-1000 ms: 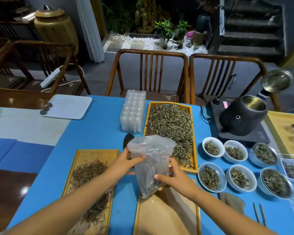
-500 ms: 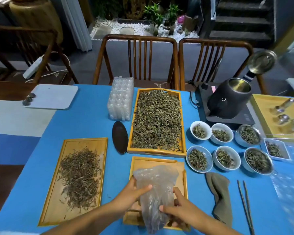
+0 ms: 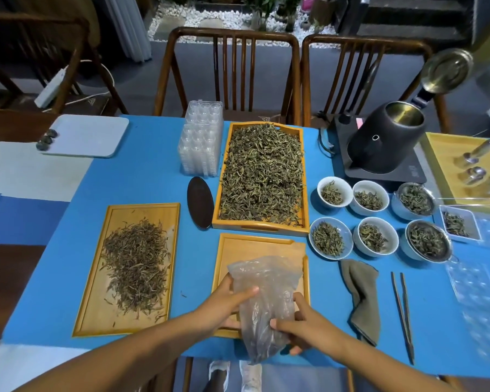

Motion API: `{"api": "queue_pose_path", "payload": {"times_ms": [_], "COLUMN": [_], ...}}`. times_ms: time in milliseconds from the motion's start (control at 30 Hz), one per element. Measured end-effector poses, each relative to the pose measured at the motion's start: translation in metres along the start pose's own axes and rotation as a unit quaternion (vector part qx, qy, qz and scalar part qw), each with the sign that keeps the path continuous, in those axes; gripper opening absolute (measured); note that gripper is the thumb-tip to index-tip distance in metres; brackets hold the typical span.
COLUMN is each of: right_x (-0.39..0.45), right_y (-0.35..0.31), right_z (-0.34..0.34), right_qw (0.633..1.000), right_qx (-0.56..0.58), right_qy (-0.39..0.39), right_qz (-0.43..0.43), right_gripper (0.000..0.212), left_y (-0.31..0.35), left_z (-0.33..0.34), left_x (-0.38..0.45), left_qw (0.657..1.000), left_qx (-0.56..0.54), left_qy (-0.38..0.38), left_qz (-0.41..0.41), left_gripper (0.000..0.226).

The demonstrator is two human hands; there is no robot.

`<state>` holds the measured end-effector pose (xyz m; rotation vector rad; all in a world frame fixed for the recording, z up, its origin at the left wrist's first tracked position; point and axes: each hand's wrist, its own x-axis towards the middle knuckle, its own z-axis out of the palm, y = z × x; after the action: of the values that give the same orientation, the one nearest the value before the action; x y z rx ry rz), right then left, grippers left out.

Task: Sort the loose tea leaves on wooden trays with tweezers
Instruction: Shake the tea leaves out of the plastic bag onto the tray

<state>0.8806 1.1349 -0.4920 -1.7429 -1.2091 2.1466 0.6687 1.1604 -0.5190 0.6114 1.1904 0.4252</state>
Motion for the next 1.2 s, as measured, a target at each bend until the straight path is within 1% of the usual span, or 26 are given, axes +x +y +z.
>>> {"api": "queue_pose_path", "payload": {"times_ms": [100, 267, 367, 500, 633, 733, 800, 933, 1200], "right_x": [-0.003, -0.007, -0.008, -0.008, -0.009, -0.01, -0.011, -0.013, -0.014], "right_y": [0.0, -0.002, -0.003, -0.005, -0.009, -0.015, -0.02, -0.028, -0.041], "right_z": [-0.002, -0.004, -0.005, -0.006, -0.006, -0.008, -0.009, -0.011, -0.016], "right_qw": [1.0, 1.0, 0.999, 0.999, 0.998, 0.997, 0.997, 0.997, 0.996], "right_qx": [-0.004, -0.01, -0.012, -0.026, -0.038, -0.051, -0.062, -0.062, -0.074], "right_qy": [0.002, -0.001, 0.004, 0.01, 0.025, 0.032, 0.034, 0.031, 0.02], "right_qz": [0.005, 0.027, 0.043, 0.046, 0.043, 0.042, 0.044, 0.036, 0.037], "right_gripper": [0.059, 0.074, 0.084, 0.087, 0.082, 0.071, 0.067, 0.05, 0.042], "left_y": [-0.001, -0.004, -0.006, -0.01, -0.012, -0.012, -0.012, -0.01, -0.005], "left_z": [0.004, 0.011, 0.014, 0.015, 0.014, 0.014, 0.014, 0.015, 0.017], "left_x": [-0.001, -0.002, -0.003, -0.003, -0.003, -0.003, -0.002, -0.001, 0.0], "left_qw": [1.0, 0.999, 0.999, 0.998, 0.997, 0.996, 0.996, 0.995, 0.991], "left_qx": [0.001, 0.015, 0.003, -0.004, -0.017, -0.034, -0.039, -0.045, -0.061], "left_qy": [0.006, 0.024, 0.029, 0.031, 0.021, 0.011, 0.01, 0.007, -0.014], "left_qz": [-0.002, -0.016, -0.035, -0.061, -0.07, -0.078, -0.083, -0.091, -0.116], "left_gripper": [0.058, 0.064, 0.066, 0.062, 0.055, 0.053, 0.052, 0.055, 0.059]}}
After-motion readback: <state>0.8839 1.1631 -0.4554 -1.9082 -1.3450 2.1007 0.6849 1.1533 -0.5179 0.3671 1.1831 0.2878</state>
